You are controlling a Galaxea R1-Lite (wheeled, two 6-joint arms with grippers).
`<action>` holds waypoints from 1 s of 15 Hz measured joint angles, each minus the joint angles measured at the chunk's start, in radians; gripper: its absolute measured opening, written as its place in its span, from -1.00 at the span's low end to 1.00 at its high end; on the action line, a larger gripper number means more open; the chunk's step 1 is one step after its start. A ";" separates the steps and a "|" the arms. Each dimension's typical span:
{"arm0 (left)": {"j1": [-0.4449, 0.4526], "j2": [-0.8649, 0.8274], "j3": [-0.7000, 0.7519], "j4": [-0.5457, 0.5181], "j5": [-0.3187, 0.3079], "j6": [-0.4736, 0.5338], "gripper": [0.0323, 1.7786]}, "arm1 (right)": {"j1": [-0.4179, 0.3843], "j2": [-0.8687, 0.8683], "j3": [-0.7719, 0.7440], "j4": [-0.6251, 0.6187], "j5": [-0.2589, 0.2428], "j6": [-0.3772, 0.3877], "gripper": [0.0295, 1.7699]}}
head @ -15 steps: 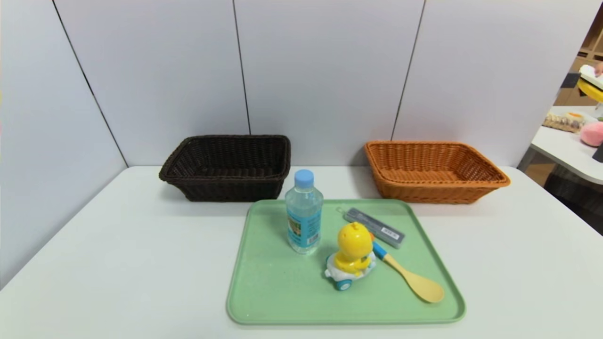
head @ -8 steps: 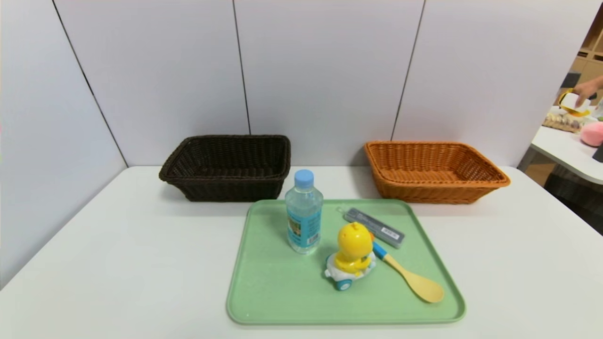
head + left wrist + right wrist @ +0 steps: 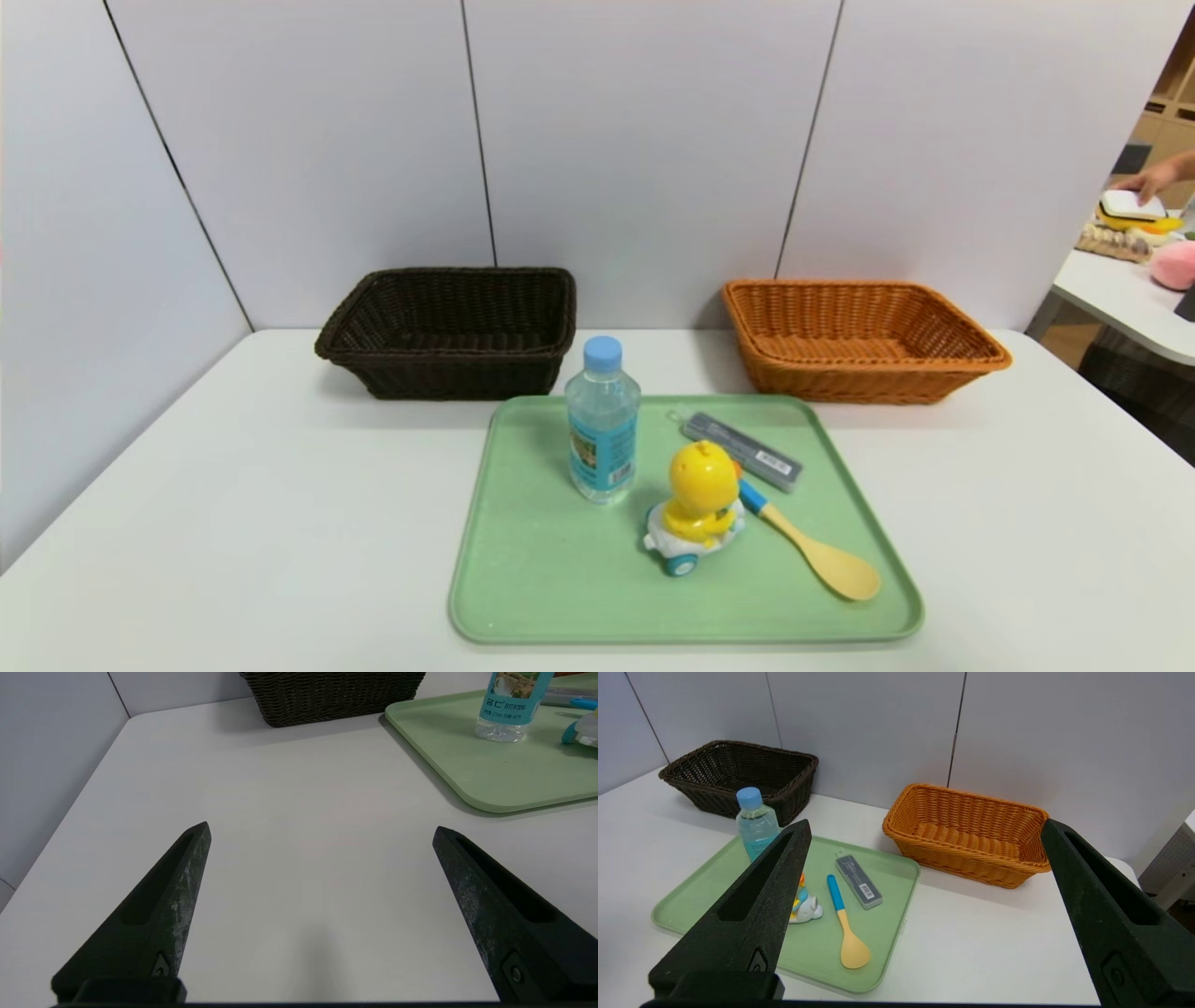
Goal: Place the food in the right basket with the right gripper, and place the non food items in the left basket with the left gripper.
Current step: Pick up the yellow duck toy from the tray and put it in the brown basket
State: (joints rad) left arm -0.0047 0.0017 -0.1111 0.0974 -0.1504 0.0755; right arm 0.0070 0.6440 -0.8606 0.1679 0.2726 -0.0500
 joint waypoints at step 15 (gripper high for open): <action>-0.097 0.907 -0.618 -0.212 -0.036 0.034 0.90 | 0.002 0.156 0.117 -0.096 0.019 0.000 0.92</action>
State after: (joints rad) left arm -0.1015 0.9091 -0.7291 -0.1145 -0.1866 0.1100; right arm 0.0089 0.7996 -0.7432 0.0715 0.2919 -0.0496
